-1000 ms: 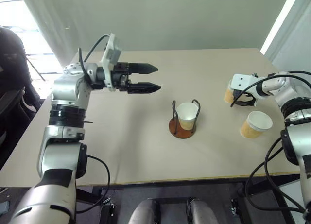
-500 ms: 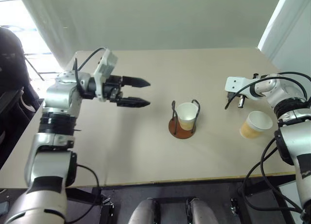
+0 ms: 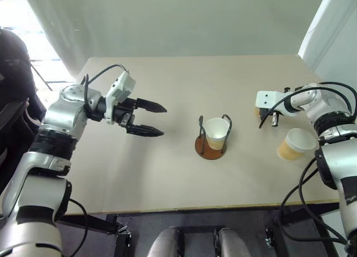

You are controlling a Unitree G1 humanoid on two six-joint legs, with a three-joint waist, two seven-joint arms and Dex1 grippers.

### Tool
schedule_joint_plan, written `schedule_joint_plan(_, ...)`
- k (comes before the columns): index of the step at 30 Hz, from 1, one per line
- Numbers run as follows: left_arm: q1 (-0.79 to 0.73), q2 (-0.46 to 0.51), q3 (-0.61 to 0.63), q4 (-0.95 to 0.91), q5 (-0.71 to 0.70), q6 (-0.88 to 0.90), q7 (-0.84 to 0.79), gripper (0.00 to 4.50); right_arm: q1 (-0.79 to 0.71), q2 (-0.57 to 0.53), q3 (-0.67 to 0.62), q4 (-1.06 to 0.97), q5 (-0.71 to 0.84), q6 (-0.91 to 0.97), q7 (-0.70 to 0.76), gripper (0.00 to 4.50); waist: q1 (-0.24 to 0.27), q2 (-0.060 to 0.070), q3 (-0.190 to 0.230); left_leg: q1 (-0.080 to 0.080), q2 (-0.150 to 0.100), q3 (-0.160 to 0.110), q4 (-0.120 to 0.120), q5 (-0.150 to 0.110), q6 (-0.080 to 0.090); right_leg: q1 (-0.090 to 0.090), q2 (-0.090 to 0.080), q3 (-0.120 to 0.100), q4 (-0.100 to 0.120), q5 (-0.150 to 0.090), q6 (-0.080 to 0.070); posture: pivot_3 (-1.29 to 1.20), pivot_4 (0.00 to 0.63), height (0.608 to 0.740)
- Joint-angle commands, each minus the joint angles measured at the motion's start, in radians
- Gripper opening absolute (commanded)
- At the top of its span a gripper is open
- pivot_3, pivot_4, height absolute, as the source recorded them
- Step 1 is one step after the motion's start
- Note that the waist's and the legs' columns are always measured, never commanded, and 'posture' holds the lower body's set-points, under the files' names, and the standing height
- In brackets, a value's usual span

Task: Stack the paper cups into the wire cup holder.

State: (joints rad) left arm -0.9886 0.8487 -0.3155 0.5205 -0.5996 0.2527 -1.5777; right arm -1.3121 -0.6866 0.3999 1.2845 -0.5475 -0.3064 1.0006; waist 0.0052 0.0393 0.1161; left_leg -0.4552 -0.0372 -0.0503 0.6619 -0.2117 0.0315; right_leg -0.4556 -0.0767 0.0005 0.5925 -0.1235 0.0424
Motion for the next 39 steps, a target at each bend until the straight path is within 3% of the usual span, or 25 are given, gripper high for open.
schedule_joint_plan(1,-0.035,0.006,0.003,0.006,-0.026,-0.014,-0.037,4.5,-0.034,-0.037,-0.034,-0.086,0.052,-0.028,0.092,0.02,0.0,0.0,0.001,0.0,0.0,0.0,0.0,0.0,0.0,0.0,0.0,0.0,0.0,0.0,0.0,0.0,0.15,0.74)
schedule_joint_plan(11,-0.055,-0.024,-0.024,0.041,-0.027,-0.03,-0.037,4.5,0.015,-0.14,-0.087,-0.384,0.166,0.021,0.296,0.02,0.0,0.0,0.004,0.0,0.0,0.0,0.0,0.0,0.0,0.0,0.0,0.0,0.0,-0.002,-0.003,0.0,0.15,0.74)
schedule_joint_plan(19,-0.071,-0.04,-0.054,0.074,-0.025,-0.053,-0.037,4.5,0.15,-0.192,-0.175,-0.917,0.368,0.374,0.512,0.02,-0.005,-0.001,0.006,0.0,0.0,0.0,0.0,0.0,0.0,0.0,0.001,0.0,0.0,-0.004,-0.002,0.0,0.15,0.74)
schedule_joint_plan(26,-0.098,-0.064,-0.09,0.118,-0.028,-0.09,-0.037,4.5,0.135,-0.198,-0.181,-1.183,0.45,0.631,0.549,0.02,-0.005,-0.001,0.007,0.0,0.0,0.0,0.0,0.007,0.004,0.0,0.001,0.0,0.001,-0.009,-0.002,0.0,0.15,0.74)
schedule_joint_plan(39,-0.137,-0.113,-0.131,0.194,-0.029,-0.135,-0.037,4.5,0.097,-0.192,-0.167,-1.434,0.609,0.961,0.554,0.02,-0.004,-0.002,0.007,0.0,0.0,0.0,0.0,0.012,0.002,0.0,0.002,0.0,0.002,-0.011,0.0,0.0,0.15,0.74)
